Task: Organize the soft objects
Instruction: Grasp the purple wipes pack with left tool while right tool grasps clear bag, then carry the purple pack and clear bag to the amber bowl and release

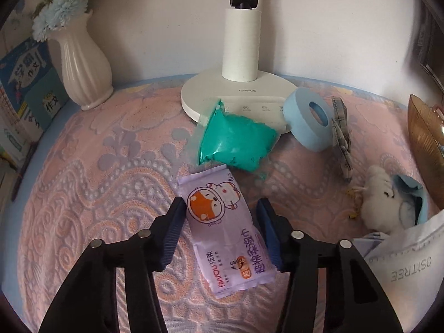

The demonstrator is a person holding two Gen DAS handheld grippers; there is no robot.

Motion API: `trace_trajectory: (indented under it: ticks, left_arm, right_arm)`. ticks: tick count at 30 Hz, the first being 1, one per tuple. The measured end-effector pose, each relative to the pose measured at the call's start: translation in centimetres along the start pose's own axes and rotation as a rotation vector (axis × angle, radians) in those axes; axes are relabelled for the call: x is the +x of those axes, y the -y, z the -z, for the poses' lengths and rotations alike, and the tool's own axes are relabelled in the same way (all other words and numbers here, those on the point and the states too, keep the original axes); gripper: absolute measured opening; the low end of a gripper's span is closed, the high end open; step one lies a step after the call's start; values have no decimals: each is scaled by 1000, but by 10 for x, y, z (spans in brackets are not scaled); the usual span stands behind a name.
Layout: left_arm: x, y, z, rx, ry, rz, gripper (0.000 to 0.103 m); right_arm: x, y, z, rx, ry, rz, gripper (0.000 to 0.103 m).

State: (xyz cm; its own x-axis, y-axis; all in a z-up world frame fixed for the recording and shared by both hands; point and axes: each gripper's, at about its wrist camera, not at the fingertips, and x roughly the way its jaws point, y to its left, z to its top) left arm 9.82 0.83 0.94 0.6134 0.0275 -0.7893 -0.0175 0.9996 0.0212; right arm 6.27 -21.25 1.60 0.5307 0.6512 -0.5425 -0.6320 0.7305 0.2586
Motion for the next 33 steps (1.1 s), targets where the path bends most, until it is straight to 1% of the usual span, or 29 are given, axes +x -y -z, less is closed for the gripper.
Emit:
trace_trajectory:
  ticks: [1, 5, 8, 10, 13, 15, 16, 18, 20, 21, 22, 24, 25, 27, 28, 29, 30, 32, 33]
  left_arm:
    - [-3, -3, 2, 3, 0, 17, 38]
    - [-20, -21, 15, -27, -13, 98, 35]
    - [-40, -27, 30, -48, 1, 154, 35]
    - [-56, -27, 41, -30, 24, 160, 35]
    - [-82, -32, 60, -11, 54, 195, 35]
    - [-97, -34, 72, -11, 72, 222, 35]
    - [-102, -36, 78, -13, 81, 232, 35]
    - [-106, -37, 89, -19, 89, 241, 35]
    - [-103, -34, 96, -36, 79, 251, 35]
    - [-99, -35, 99, -43, 79, 250, 35]
    - [-97, -33, 103, -43, 86, 240, 35]
    - [-93, -27, 108, -20, 121, 176, 35]
    - [-95, -24, 108, -15, 123, 152, 36]
    - [-101, -26, 108, -20, 161, 167, 36]
    - [-102, -27, 109, -27, 166, 176, 36]
    - [-101, -29, 110, -34, 159, 179, 36]
    - [-100, -31, 110, -43, 151, 181, 36]
    - [-100, -35, 112, -61, 147, 189, 36]
    - [-100, -35, 111, -67, 147, 193, 36]
  right_arm:
    - [1, -4, 0, -19, 0, 10, 36]
    - [2, -7, 2, -43, -1, 10, 36]
    - [-9, -4, 2, -32, 49, 9, 36]
    - [-18, 0, 2, -7, 71, 0, 36]
    - [-44, 2, 1, 57, 101, -74, 36]
    - [-66, -2, 4, 67, 115, -115, 36]
    - [-78, -5, 8, 61, 115, -120, 36]
    - [-96, -11, 20, 32, 96, -104, 36]
    - [-107, -12, 37, 12, 59, -54, 36]
    - [-108, -7, 45, 22, 34, -35, 37]
    - [-108, -1, 52, 44, 8, -28, 37]
    - [-105, 15, 64, 108, -36, -33, 37]
    - [-103, 21, 69, 130, -48, -29, 37]
    - [-99, 33, 79, 166, -69, -2, 37]
    - [-97, 39, 82, 189, -79, 19, 37]
    - [-96, 44, 85, 210, -87, 35, 41]
    - [-95, 49, 88, 240, -99, 51, 55]
    - [-97, 55, 93, 280, -103, 92, 76]
    - [-100, 56, 95, 289, -101, 116, 81]
